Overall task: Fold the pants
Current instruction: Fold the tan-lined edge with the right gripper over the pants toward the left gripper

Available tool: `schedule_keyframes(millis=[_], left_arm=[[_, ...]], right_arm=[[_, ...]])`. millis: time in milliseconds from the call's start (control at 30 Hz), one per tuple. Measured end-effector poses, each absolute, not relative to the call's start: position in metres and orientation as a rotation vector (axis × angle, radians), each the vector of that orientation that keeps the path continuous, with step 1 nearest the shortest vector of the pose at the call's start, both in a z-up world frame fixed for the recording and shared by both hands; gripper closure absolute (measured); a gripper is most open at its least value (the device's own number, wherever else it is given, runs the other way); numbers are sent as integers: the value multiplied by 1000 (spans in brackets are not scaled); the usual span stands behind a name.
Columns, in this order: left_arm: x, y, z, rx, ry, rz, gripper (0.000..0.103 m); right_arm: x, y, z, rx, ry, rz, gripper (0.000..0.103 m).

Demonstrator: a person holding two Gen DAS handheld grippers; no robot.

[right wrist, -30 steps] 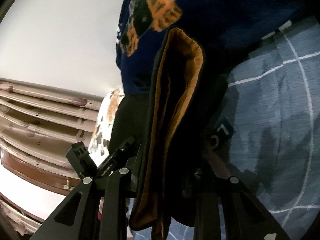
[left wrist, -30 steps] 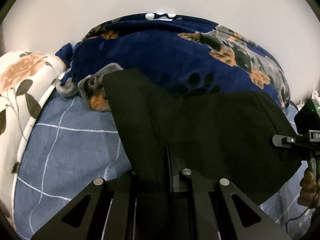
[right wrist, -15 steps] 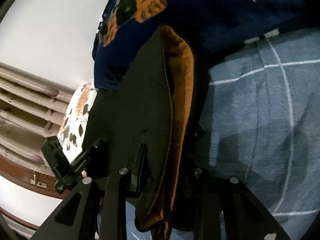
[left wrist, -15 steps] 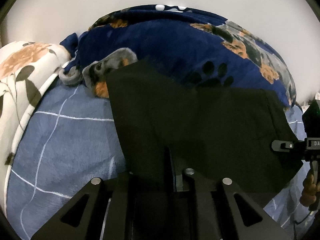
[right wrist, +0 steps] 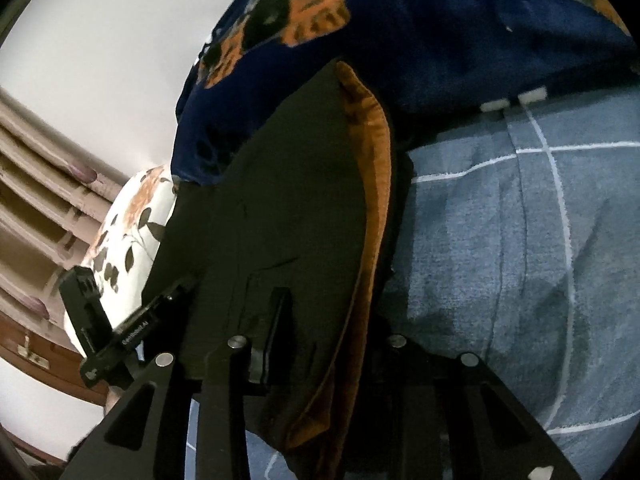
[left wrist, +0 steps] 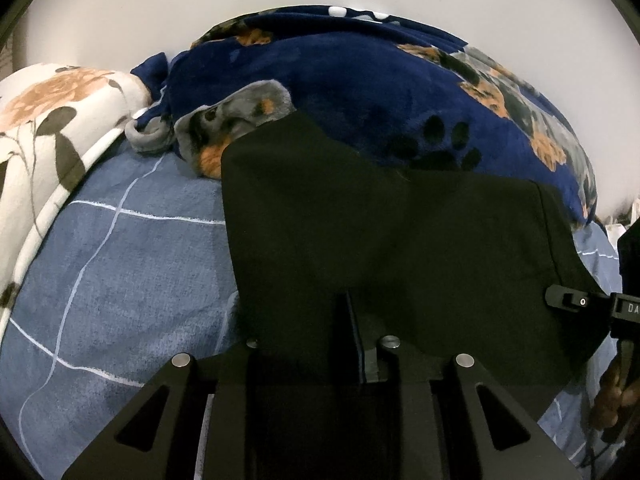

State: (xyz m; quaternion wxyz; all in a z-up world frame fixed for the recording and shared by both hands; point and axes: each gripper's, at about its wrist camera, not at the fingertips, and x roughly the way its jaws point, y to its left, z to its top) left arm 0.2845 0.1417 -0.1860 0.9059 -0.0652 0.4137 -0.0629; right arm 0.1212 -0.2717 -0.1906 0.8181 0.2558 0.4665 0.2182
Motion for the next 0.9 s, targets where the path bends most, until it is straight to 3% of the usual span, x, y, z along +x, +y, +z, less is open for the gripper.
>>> schedule_keyframes(millis=[233, 900], left_arm=[[283, 147, -187, -170, 856, -118, 73], [282, 148, -189, -163, 848, -104, 71]], right_arm=[[120, -276, -193, 571, 975, 483, 76], [119, -279, -193, 563, 950, 483, 75]])
